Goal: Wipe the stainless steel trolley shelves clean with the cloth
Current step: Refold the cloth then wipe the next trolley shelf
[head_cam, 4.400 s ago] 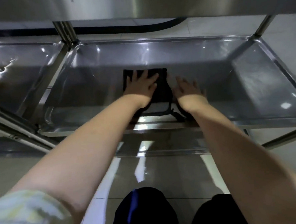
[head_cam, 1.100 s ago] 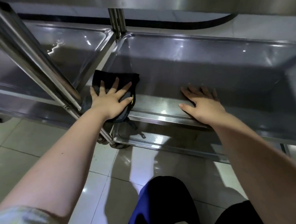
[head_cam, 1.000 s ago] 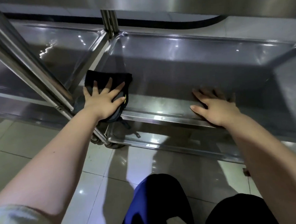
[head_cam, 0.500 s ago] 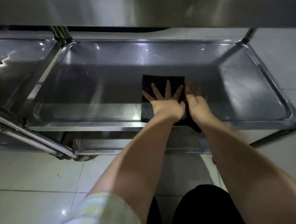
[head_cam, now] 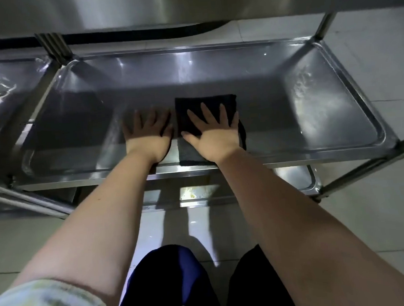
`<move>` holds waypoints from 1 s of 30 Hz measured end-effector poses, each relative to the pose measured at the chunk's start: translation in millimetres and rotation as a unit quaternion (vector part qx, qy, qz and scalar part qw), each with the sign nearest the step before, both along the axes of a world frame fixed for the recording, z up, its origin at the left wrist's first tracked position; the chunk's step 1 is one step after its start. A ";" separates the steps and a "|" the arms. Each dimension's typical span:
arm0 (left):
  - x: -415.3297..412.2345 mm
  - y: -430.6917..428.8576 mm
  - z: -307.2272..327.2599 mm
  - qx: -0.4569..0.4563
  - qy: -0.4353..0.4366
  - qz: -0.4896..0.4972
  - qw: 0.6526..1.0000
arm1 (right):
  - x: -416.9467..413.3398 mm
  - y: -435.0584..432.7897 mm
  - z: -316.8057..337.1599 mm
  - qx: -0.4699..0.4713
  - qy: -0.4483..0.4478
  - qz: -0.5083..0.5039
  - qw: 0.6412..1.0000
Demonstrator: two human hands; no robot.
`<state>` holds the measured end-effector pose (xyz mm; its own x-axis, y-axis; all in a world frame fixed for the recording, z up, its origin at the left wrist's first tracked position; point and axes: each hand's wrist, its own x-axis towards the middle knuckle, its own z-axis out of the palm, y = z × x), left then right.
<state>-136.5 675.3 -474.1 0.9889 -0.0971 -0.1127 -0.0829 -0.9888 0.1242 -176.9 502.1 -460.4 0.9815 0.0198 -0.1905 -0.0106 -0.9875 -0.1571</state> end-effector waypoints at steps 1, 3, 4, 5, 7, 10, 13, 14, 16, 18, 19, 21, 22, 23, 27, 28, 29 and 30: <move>0.6 1.2 -0.8 0.001 -0.001 0.000 1.000 | -0.5 -17.0 -1.5 0.000 -0.003 -0.003 1.000; 0.6 3.2 -1.6 -0.003 -0.002 0.000 1.000 | -0.3 -66.2 -3.0 -0.008 -0.008 -0.035 0.999; 0.0 2.9 -2.0 -0.003 -0.003 -0.002 1.000 | -2.2 -97.0 -2.6 -0.018 -0.007 -0.064 0.998; -0.7 2.0 -2.3 -0.002 -0.006 -0.004 1.000 | -5.4 -129.1 -2.2 -0.029 -0.004 -0.096 0.995; -1.2 -1.0 -2.5 -0.001 -0.011 -0.007 1.000 | -14.6 -183.7 0.8 -0.045 0.014 -0.151 0.987; -2.3 -4.0 -2.0 0.002 -0.015 -0.009 1.000 | -21.0 -204.0 3.7 -0.061 0.040 -0.196 0.978; -1.4 -4.3 -0.3 0.000 -0.006 -0.012 1.000 | -7.3 -141.6 2.1 -0.060 0.018 -0.167 0.984; -0.8 -3.8 0.0 0.001 -0.001 -0.013 1.000 | -2.0 -107.6 0.4 -0.057 0.005 -0.126 0.990; -0.1 -2.6 0.7 0.004 0.007 -0.015 1.000 | 2.7 -35.0 -1.5 -0.044 -0.007 -0.036 0.998; -0.4 -2.1 2.0 0.003 0.011 -0.013 1.000 | 2.3 14.3 -0.9 -0.029 -0.004 0.015 0.999; -0.4 -2.3 3.1 0.000 0.010 -0.014 1.000 | 2.9 21.6 -1.0 -0.024 -0.003 0.019 1.000; -1.7 -2.3 5.6 -0.007 0.003 -0.032 0.999 | 3.7 4.9 -0.4 -0.015 -0.004 0.022 1.000; -3.1 -2.0 6.3 -0.012 -0.002 -0.046 0.999 | 2.9 -14.0 -1.2 -0.015 -0.008 0.018 1.000; -4.1 -1.8 6.4 -0.015 -0.005 -0.057 0.998 | 1.6 -37.3 -2.3 -0.018 -0.012 0.003 1.000; -4.7 -1.2 4.8 0.001 0.002 -0.072 0.997 | -19.1 -157.9 -0.8 -0.037 0.008 -0.121 0.992; -4.9 -1.0 4.3 0.007 0.002 -0.073 0.997 | -27.7 -189.3 0.4 -0.036 0.019 -0.154 0.987; -4.9 -0.8 3.7 0.011 0.001 -0.075 0.997 | -36.6 -217.9 1.4 -0.035 0.028 -0.188 0.981; -4.9 -0.9 3.4 0.012 0.000 -0.075 0.997 | -44.7 -241.5 2.6 -0.033 0.033 -0.216 0.975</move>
